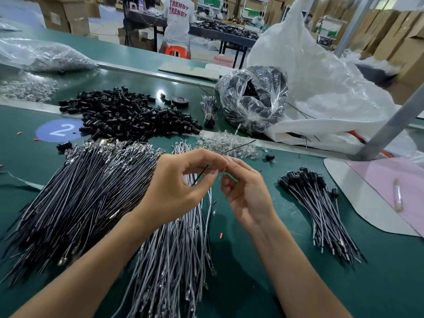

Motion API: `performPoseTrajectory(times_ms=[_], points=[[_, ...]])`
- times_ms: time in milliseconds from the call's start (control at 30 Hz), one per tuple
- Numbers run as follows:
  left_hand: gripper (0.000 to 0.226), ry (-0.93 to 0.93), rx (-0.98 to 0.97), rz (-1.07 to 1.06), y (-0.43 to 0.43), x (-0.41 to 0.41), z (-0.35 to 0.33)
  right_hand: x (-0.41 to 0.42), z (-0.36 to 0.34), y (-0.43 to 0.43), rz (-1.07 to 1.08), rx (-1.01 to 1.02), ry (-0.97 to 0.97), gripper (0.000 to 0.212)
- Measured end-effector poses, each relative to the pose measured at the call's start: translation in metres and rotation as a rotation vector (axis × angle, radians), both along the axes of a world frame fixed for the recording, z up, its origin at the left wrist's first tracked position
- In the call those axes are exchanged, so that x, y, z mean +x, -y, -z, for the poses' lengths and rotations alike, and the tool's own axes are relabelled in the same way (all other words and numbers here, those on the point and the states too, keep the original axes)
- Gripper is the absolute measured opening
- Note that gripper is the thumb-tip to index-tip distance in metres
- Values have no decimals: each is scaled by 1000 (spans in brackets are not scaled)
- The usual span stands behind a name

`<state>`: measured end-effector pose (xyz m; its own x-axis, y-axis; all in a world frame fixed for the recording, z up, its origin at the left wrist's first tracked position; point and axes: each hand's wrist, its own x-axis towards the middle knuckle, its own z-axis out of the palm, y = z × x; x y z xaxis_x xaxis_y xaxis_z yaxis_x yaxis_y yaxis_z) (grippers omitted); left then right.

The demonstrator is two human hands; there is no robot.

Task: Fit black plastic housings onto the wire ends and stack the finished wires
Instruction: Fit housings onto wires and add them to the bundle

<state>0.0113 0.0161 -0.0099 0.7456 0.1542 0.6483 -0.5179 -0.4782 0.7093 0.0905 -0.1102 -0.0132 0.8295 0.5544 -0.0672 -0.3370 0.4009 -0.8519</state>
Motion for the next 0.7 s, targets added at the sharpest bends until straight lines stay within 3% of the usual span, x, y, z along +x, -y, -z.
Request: performPoseTrajectory(times_ms=[167,400,467,567,700], points=[[25,-49,80,-10,10,-1,4,1,0,2,29,-1,-74,6],[21,-125,115,101,20,-5,5,4,-1,3,107,-60,-24,18],[13,-65,101,3,21,-4,0,8,0,5,241,-54,25,17],[13,9,150,-265,11,10,-8,14,7,6,464,-246,251,13],[12,-202,345,-605,-15,57,-7,20,20,3,587,-423,414,11]])
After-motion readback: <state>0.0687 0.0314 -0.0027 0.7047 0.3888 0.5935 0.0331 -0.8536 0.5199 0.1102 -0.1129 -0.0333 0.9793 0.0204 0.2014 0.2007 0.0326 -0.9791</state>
